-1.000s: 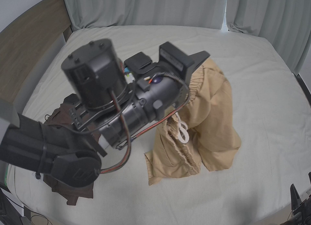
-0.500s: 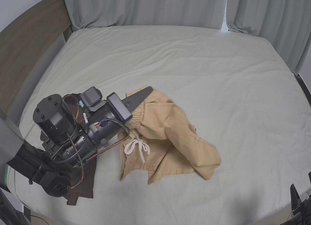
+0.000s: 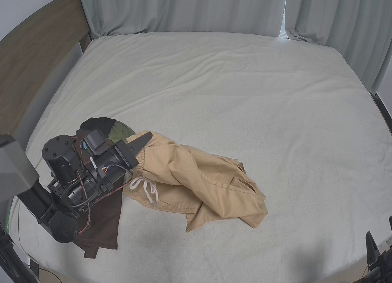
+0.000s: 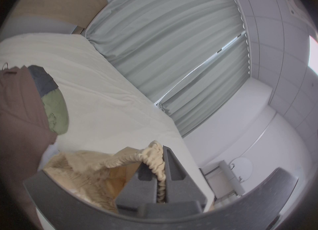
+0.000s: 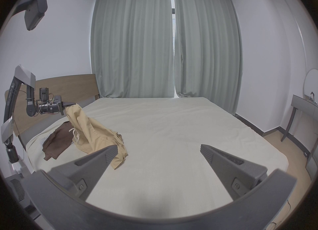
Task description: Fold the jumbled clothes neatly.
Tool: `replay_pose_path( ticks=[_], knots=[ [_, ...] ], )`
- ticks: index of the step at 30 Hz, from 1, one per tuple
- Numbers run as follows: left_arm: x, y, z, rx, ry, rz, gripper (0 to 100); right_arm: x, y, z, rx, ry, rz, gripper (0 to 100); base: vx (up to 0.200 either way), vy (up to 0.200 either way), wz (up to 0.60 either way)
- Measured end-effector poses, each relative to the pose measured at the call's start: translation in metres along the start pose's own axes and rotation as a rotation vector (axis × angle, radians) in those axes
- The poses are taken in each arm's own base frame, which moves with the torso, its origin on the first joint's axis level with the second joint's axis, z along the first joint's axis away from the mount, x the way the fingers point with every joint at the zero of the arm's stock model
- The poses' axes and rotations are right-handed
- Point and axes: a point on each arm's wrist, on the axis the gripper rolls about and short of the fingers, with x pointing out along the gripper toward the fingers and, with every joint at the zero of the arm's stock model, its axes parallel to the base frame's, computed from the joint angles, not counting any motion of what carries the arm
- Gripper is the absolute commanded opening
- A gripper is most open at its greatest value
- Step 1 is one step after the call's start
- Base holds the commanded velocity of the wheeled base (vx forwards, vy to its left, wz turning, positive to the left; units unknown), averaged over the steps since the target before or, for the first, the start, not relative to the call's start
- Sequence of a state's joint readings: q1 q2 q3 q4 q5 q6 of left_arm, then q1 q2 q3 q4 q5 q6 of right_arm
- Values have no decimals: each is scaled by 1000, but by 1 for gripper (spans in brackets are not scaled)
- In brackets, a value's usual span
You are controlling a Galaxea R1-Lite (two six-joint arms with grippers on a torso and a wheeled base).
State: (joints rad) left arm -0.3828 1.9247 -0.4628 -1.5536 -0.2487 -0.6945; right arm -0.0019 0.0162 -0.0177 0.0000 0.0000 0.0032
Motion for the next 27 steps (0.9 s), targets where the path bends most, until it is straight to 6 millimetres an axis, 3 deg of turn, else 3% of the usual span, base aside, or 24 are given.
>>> replay_pose_path(
  ticks=[5,14,27],
  knots=[
    [-2,14,-9,108,38,51,0,0,0,0,-3,0,0,100,0,0,0],
    [-4,35,-13,108,53,123,0,0,0,0,-7,0,-1,100,0,0,0],
    [-4,39,-16,104,66,136,0,0,0,4,-15,-41,-4,100,0,0,0]
  ],
)
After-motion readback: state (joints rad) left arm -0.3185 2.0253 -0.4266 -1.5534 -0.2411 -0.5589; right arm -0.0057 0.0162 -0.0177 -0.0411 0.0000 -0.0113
